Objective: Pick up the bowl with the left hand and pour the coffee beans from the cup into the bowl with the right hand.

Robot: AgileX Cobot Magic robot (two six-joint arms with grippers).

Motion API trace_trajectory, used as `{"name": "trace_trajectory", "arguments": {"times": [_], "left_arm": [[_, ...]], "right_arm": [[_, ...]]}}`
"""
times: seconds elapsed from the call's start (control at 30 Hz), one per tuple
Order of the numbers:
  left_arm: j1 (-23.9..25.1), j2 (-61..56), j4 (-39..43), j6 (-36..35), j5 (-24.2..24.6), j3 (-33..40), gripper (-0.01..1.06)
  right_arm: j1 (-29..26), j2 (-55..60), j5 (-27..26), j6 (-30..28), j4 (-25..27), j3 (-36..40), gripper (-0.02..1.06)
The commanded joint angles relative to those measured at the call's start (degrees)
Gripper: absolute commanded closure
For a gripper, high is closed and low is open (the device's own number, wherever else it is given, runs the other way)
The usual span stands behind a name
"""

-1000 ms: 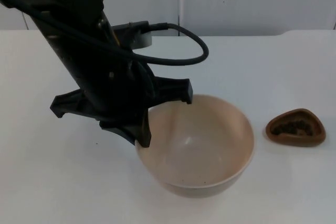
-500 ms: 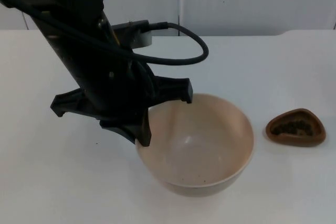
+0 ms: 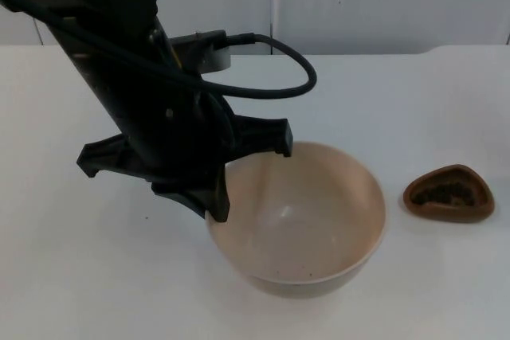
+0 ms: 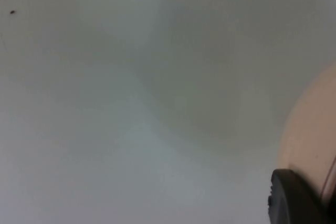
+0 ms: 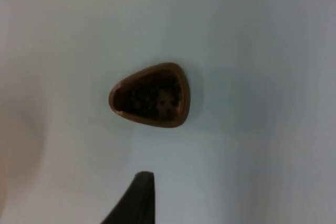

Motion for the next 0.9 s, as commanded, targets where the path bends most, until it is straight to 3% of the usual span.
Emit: {"name": "trace_trajectory", "arguments": {"times": [0.0, 0.07, 0.13, 0.53, 0.87], "left_arm": [[-0.3, -0.7, 0.2, -0.2, -0.2, 0.2, 1.05], [-0.3, -0.7, 0.2, -0.2, -0.2, 0.2, 1.05], [-0.3, -0.7, 0.2, -0.2, -0.2, 0.2, 1.05], [-0.3, -0.7, 0.2, -0.2, -0.2, 0.2, 1.05], [-0.3, -0.7, -0.1, -0.2, -0.2, 0.2, 1.05]], "right_arm": [[1.9, 1.2, -1.1, 2.0, -2.5, -0.4, -0.01], [4.9, 3.9, -2.4, 6.1, -6.5, -0.4, -0.01], [5.7, 5.1, -3.0, 7.0, -7.0, -0.4, -0.01], [6.8, 17.7, -3.8, 10.7, -6.6, -6.0, 0.0], [8.7, 26.2, -7.3, 10.8, -6.8, -6.4, 0.0]]}}
